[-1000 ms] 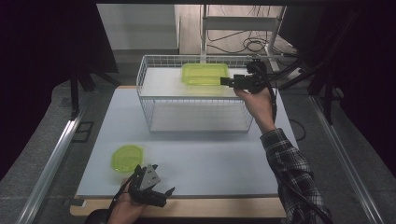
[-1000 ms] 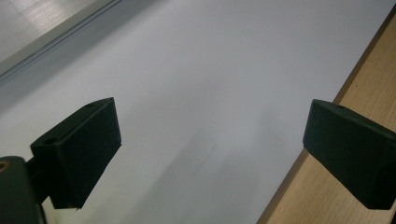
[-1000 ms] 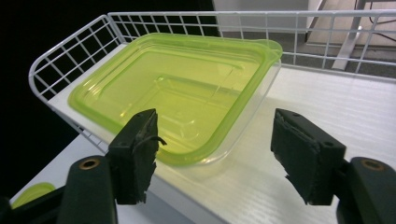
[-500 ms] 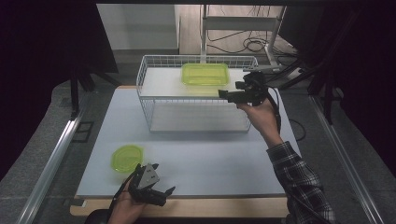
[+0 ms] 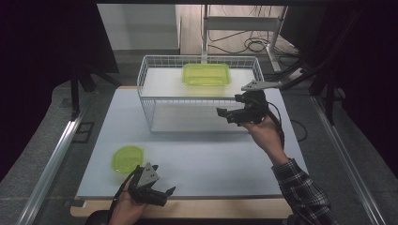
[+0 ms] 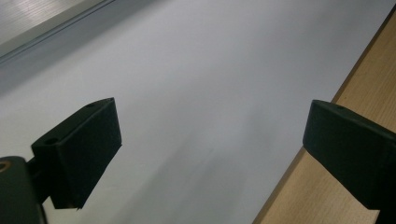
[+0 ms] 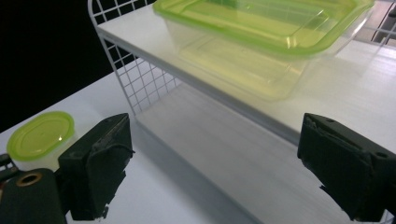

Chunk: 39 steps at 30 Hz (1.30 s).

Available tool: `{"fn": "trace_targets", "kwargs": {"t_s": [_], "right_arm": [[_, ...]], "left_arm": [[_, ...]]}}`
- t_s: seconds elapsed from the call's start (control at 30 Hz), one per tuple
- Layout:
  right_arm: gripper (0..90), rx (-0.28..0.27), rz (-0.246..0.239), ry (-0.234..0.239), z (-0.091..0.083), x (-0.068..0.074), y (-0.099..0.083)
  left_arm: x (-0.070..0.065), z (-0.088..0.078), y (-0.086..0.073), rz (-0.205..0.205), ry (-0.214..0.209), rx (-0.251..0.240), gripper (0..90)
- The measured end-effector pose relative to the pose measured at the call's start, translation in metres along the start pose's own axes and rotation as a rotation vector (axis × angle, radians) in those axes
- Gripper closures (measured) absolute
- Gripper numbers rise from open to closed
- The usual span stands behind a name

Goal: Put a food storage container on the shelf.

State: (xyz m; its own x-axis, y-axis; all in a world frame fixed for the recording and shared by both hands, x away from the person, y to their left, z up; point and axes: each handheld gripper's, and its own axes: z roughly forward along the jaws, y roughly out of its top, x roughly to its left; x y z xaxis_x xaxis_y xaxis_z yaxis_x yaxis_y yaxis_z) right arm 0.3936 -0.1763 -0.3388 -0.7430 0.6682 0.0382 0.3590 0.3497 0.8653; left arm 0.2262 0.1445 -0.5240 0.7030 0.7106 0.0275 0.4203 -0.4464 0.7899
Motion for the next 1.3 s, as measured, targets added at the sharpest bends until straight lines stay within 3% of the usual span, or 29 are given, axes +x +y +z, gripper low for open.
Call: {"fn": "trace_targets", "kwargs": {"t_s": [0.43, 0.57, 0.8, 0.93, 1.0, 1.3], "right_arm": [[6.4, 0.013, -0.023, 0.029, -0.006, 0.013, -0.039], [6.3, 0.004, -0.007, 0.038, -0.012, 0.013, -0.058], [6.7, 0.001, -0.003, 0.029, -0.018, 0.013, -0.085], [6.2, 0.004, 0.007, 0.025, -0.019, 0.013, -0.099], [2.9, 0.029, 0.004, 0.029, -0.018, 0.012, -0.113], [2.3, 0.051, 0.001, -0.02, -0.021, 0.016, -0.141]], "left_arm": [[-0.002, 0.0, 0.001, 0.01, 0.001, 0.01, 4.0], [-0.002, 0.0, 0.001, 0.012, -0.001, 0.0, 3.9], [-0.001, 0.0, 0.0, 0.024, 0.004, -0.012, 3.7], [-0.001, 0.0, 0.0, 0.011, -0.003, -0.034, 2.7], [-0.001, 0.0, 0.0, 0.009, -0.005, -0.043, 2.3], [0.0, -0.001, -0.001, 0.009, -0.008, -0.059, 1.9]]}}
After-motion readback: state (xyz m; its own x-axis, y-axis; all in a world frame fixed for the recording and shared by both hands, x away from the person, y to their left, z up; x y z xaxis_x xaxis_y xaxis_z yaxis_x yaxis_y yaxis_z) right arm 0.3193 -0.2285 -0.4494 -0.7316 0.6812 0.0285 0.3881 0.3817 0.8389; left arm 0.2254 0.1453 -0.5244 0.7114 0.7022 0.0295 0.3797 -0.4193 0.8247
